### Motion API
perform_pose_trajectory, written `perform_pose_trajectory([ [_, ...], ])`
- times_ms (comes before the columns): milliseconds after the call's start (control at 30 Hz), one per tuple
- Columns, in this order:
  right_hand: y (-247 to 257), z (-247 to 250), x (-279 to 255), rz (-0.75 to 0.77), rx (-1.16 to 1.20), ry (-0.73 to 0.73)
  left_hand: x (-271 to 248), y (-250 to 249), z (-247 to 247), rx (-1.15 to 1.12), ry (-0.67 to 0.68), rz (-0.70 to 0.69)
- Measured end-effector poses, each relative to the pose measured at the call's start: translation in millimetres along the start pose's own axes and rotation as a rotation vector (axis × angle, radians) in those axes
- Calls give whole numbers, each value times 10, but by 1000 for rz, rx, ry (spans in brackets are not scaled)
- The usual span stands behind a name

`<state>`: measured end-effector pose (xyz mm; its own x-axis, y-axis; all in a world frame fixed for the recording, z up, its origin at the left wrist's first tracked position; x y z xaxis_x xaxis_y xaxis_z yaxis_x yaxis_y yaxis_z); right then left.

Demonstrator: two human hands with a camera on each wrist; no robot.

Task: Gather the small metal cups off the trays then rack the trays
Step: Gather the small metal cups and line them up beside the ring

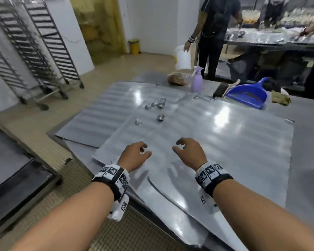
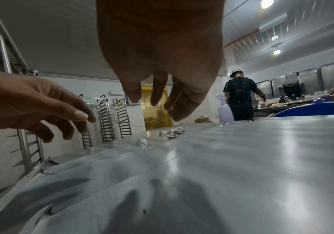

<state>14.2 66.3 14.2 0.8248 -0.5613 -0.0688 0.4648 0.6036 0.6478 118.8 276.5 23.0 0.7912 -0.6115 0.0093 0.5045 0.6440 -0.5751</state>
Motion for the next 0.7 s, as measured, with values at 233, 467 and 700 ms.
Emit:
perform_pose_trajectory([
  [233,383,-296,651,-15,-46,37,559,647,410,-14,36,48],
  [467,490,-445,1549,-48,-101,37,1304,954,501,35,59,32],
  [700,489,-792,2477,-71,-114,81,2155,1177,346,62,108,51],
])
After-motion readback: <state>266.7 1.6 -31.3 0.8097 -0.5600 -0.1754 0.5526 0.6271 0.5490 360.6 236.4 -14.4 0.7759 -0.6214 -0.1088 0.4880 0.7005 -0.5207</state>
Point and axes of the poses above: each hand's wrist, its own x-axis towards the middle knuckle, its own z-axis out of the back of the hand, y = z × x, the point moved 5 cm from there along x, towards the middle knuckle, and after that the axes turned 7 degrees about -z, right-handed, at the moved point
